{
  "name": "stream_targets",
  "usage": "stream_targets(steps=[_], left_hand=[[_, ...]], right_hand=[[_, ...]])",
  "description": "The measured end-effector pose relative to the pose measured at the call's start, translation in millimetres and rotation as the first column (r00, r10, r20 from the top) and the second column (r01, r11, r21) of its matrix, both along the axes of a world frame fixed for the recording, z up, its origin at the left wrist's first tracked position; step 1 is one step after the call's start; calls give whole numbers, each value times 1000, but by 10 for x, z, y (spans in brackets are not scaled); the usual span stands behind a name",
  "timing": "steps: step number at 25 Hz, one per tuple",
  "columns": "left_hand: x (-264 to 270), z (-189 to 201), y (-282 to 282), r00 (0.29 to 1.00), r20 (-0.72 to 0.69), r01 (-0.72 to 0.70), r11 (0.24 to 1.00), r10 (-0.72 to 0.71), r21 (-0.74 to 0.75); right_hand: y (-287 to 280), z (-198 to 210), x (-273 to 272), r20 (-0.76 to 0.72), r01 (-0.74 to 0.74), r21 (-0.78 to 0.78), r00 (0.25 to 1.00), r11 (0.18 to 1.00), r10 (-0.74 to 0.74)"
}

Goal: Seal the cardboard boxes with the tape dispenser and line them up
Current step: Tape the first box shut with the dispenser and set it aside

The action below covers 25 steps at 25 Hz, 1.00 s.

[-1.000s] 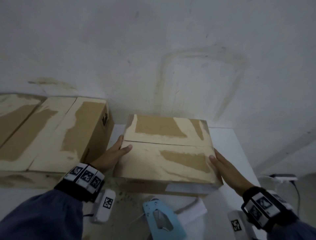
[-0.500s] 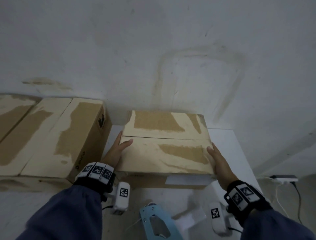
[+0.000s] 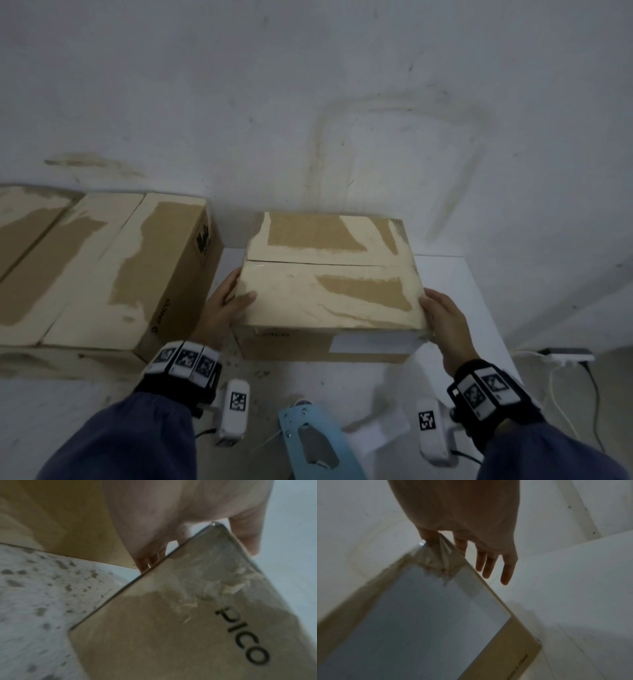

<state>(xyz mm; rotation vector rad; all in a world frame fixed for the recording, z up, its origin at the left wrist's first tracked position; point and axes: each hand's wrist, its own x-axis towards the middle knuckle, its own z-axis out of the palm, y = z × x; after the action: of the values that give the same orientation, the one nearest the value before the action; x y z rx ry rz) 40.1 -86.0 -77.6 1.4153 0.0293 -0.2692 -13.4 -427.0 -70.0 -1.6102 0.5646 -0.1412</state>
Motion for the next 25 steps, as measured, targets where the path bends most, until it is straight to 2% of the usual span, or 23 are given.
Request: stream_targets(steps=[2,4,6,8,12,14,20,25], left_hand=[[-202,-50,31,999,16,-34,999,34,-16],[-324,-66,10,994,17,-107,994,107,-9],[-390,-55,-8,994,17,-110,994,110,-6],[-444,-94,22,994,22,-109,993,108,37],[-500,-263,140,990,-55,-120,982,130,148],[-481,-318,153,982,-81,-155,974,171,167],[-541,-361,87,936,-224,-280,960,270,-13],[-510,-343,79,919,-250,-318,948,305,-13]], right_hand=[[26,-60,-197,7,48,-13,999,999,-48],[72,-112,-369,5,-11,60,1000,998,11],[87,-136,-477,12,-85,129,996,988,84],[82,-140,-514,22,-107,129,994,986,105],[133,-145,-546,5,-10,97,1000,995,10],[154,-172,-571,15,15,146,1000,989,-18],[114,-204,-688,35,26,276,999,961,-37],[90,-213,-687,-21,124,235,992,964,-123]])
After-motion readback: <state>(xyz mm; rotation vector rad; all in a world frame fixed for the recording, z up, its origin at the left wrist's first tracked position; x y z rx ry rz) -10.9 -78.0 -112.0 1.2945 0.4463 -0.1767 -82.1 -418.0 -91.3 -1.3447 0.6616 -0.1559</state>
